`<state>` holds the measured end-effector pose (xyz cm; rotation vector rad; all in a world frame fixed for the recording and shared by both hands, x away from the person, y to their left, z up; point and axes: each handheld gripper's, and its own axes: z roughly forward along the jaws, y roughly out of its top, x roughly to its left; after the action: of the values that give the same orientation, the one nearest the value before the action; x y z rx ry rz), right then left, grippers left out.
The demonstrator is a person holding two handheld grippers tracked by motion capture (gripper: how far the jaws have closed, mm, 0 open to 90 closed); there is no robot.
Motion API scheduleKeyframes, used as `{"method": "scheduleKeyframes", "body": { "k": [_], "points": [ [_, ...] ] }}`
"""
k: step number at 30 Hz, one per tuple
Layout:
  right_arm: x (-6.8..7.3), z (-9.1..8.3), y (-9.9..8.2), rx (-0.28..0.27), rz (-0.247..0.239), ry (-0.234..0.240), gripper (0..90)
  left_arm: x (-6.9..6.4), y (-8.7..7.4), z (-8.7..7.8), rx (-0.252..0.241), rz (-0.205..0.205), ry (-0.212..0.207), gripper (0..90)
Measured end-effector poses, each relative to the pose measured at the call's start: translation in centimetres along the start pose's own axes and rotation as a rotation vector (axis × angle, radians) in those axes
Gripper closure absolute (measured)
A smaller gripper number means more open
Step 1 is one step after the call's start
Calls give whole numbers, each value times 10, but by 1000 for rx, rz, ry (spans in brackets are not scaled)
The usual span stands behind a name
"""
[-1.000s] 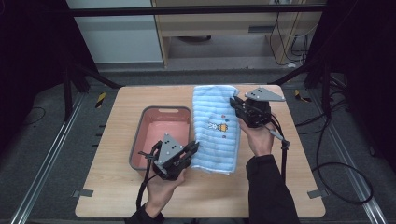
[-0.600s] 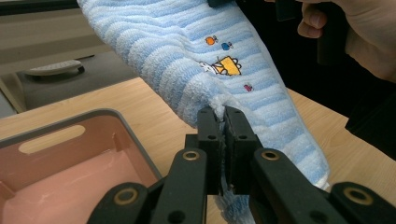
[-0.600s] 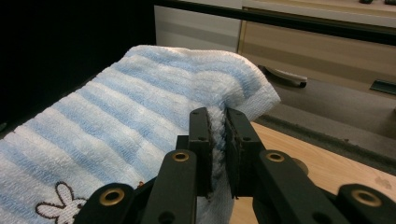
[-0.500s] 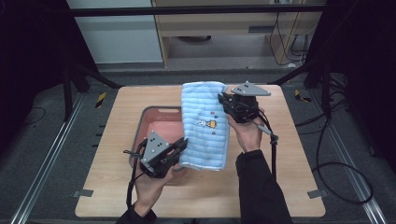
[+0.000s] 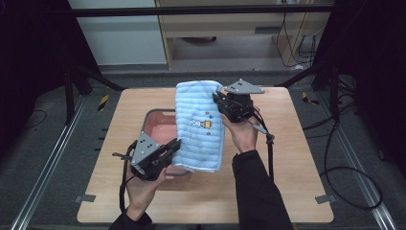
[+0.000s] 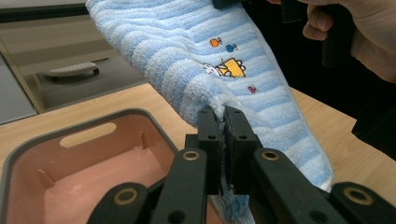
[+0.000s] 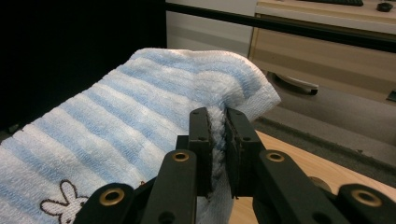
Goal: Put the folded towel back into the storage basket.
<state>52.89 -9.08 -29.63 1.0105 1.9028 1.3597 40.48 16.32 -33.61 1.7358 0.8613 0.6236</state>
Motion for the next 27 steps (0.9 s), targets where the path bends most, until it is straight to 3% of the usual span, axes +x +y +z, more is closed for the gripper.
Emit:
{"method": "scheduleKeyframes", "body": {
  "k": [12, 27],
  "points": [
    [27, 28, 12, 1, -18, 42, 821, 26, -4, -21, -11, -23, 52, 863],
    [44, 53, 20, 2, -24, 72, 821, 49, -10, -30, -7, -43, 99, 863]
  ]
}}
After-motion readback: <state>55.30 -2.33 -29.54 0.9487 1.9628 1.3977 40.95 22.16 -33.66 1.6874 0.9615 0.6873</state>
